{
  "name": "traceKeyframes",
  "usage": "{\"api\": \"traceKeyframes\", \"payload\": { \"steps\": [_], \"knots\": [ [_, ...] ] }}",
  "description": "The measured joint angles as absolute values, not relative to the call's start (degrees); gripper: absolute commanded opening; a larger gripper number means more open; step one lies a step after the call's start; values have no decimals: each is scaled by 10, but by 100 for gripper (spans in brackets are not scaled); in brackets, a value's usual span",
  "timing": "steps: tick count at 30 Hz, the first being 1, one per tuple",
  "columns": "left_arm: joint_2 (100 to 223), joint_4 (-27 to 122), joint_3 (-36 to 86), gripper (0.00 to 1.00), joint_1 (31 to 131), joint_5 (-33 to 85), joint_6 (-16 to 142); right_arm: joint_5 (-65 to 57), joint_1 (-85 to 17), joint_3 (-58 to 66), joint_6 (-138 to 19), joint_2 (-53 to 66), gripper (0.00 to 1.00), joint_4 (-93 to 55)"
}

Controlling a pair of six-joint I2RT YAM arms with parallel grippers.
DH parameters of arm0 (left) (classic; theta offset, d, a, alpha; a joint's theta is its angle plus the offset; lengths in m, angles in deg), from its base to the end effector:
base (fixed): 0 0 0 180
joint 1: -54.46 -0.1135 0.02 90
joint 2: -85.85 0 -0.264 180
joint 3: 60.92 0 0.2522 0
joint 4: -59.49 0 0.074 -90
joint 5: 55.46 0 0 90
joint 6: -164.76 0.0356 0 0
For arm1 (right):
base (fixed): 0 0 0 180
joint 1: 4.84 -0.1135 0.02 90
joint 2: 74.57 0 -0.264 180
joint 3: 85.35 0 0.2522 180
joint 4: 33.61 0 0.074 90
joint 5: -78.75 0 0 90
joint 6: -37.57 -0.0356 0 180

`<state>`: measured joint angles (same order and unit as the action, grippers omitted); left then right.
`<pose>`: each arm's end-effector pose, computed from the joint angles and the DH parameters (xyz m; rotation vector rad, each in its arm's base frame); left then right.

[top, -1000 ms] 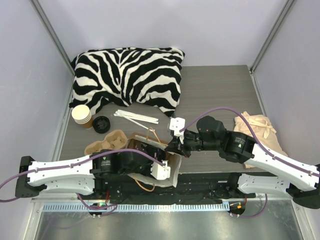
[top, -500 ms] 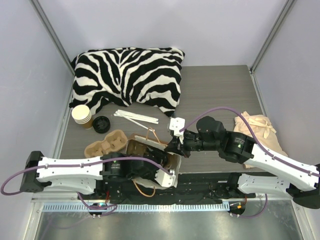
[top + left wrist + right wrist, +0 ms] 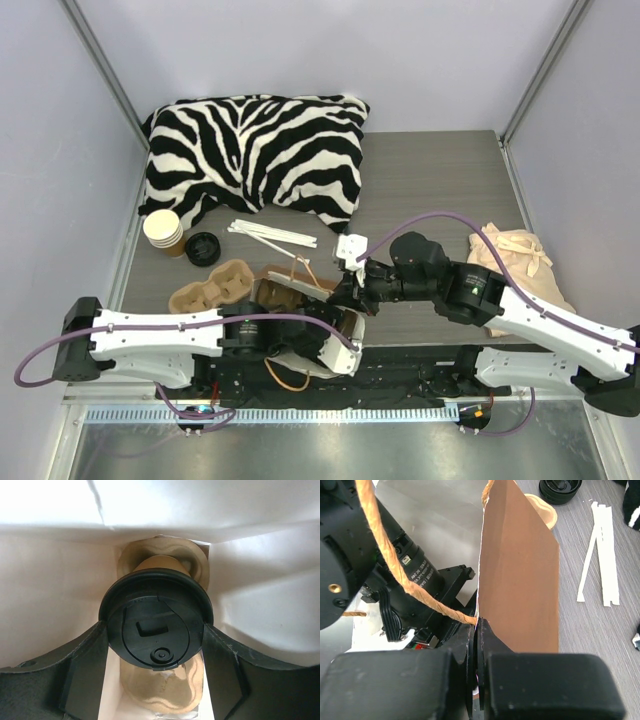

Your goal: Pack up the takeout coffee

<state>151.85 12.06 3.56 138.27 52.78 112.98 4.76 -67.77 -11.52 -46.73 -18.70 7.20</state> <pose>0.0365 -0.2330 0.2667 1.9999 1.2703 0.0070 0.0875 0.1928 0.3678 -1.3221 1.5954 0.9105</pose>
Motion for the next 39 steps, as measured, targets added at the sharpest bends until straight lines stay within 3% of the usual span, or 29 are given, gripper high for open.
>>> {"api": "traceKeyframes", "payload": {
  "steps": [17,39],
  "knots": [
    [1563,104,72,4,1301,414,1185,86,-618,-104,-477,-151,1,65],
    [1623,189,71,3,1206,228,1229,133,-560,-103,-467,-131,1,71]
  ]
}}
